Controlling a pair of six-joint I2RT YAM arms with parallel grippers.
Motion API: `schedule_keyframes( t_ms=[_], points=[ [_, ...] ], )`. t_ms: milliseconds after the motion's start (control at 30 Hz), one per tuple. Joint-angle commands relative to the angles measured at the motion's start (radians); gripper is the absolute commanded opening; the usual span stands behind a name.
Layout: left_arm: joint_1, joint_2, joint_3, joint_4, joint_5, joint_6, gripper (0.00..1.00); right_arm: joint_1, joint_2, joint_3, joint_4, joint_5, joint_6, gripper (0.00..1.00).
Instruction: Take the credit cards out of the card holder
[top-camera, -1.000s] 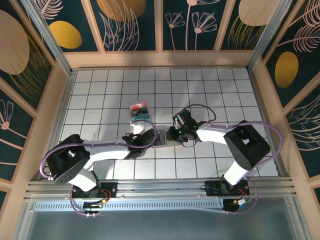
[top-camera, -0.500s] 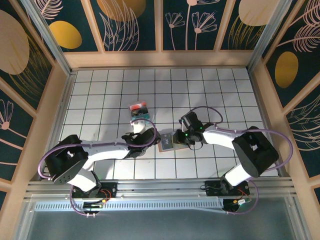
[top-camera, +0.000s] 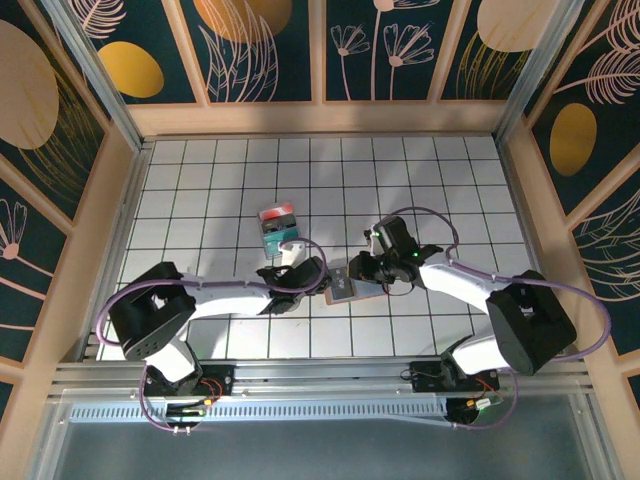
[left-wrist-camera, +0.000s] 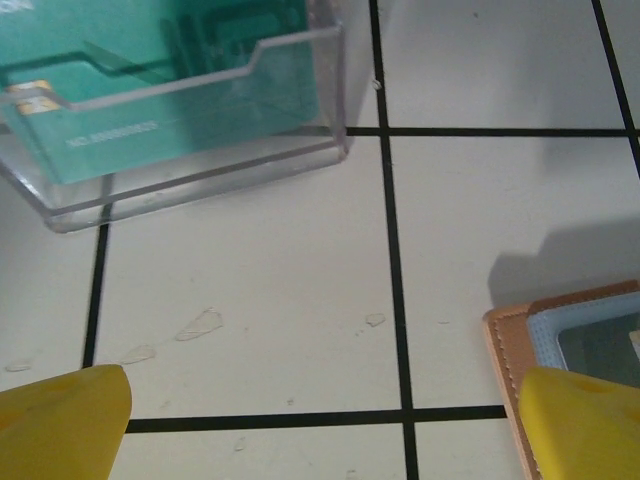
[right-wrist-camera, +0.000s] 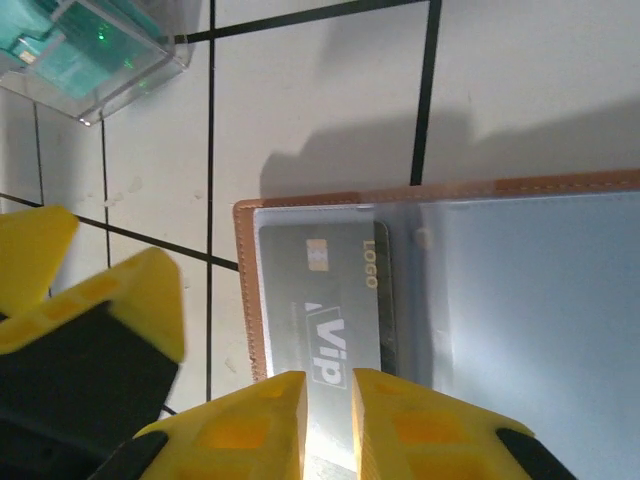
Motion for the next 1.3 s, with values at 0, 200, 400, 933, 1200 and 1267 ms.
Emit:
schedule_keyframes(
  t_ms=[0,200,400,933,1200,1267],
  points=[
    [-0.007,0.033,0.04,-0.015,0.025,0.033,0.99,-0.011,0.004,-0.028,0.047,-0.039,0.035,0.17],
    [-0.011,0.057,0.041,0.006,0.066,0.05,0.99,-0.02,0.047,-0.047,0.077,-0.039,0.049,0.14],
    [-0.011,0.066,0.033,0.002,0.088,0.056,0.99,-0.022,0.075,-0.049,0.092,-0.042,0.05,0.14],
    [-0.012,0.105,0.039,-0.031,0.102,0.057,0.99,-0.023,0.106,-0.069,0.128,-0.056,0.051,0.18],
    [-0.012,0.116,0.051,-0.053,0.088,0.07,0.99,-0.023,0.133,-0.073,0.166,-0.083,0.055,0.18],
    [-0.012,0.123,0.056,-0.058,0.086,0.072,0.99,-0.023,0.135,-0.076,0.178,-0.094,0.058,0.18]
  ],
)
